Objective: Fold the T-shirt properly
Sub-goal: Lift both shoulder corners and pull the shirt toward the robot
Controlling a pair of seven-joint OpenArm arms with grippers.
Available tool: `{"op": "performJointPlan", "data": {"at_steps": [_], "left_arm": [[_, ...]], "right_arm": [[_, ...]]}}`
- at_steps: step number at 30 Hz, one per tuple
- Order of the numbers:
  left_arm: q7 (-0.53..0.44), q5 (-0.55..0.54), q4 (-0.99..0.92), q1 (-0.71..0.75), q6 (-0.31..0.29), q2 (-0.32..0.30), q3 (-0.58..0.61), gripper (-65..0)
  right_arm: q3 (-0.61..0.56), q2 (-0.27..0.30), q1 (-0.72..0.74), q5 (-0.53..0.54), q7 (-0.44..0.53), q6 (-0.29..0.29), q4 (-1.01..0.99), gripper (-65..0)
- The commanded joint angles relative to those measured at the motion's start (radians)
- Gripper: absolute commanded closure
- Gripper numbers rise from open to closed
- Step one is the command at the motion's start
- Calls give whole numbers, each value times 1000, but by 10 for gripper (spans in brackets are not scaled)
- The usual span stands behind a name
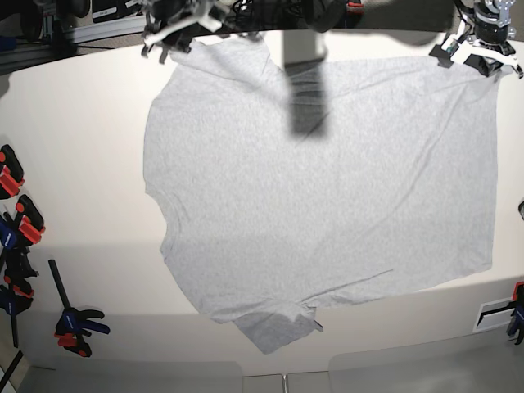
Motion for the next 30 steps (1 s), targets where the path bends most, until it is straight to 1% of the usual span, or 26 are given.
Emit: {"op": "performJointPlan", "data": {"at_steps": [1,2,7,15,19,23,25,28,30], "left_arm": [[2,15,12,8,26,-12,-8,0],[2,14,12,8,26,-12,-8,0],[2,14,12,8,26,-12,-8,0],[1,14,12,8,26,-12,-8,0],[1,14,12,8,26,-12,-8,0],[1,14,12,8,26,-12,-8,0],[1,14,12,8,26,-12,-8,0],[1,14,12,7,26,-12,-8,0],[1,14,12,8,26,-12,-8,0]], "right_arm": [[1,-2,10,5,19,-8,8,-288],[1,-8,20,21,18,-8,2,-288],[1,-26,44,21,19,-8,-1,-286],[1,-26,47,22,36,-8,-1,-286],[1,-34,48,26,49,-9,-1,-259],[1,-34,48,51,54,-9,-1,-251],[1,-34,48,51,54,-18,-1,-197],[1,-34,48,48,54,-48,-1,-76],[1,-34,48,39,53,-57,-1,0]]}}
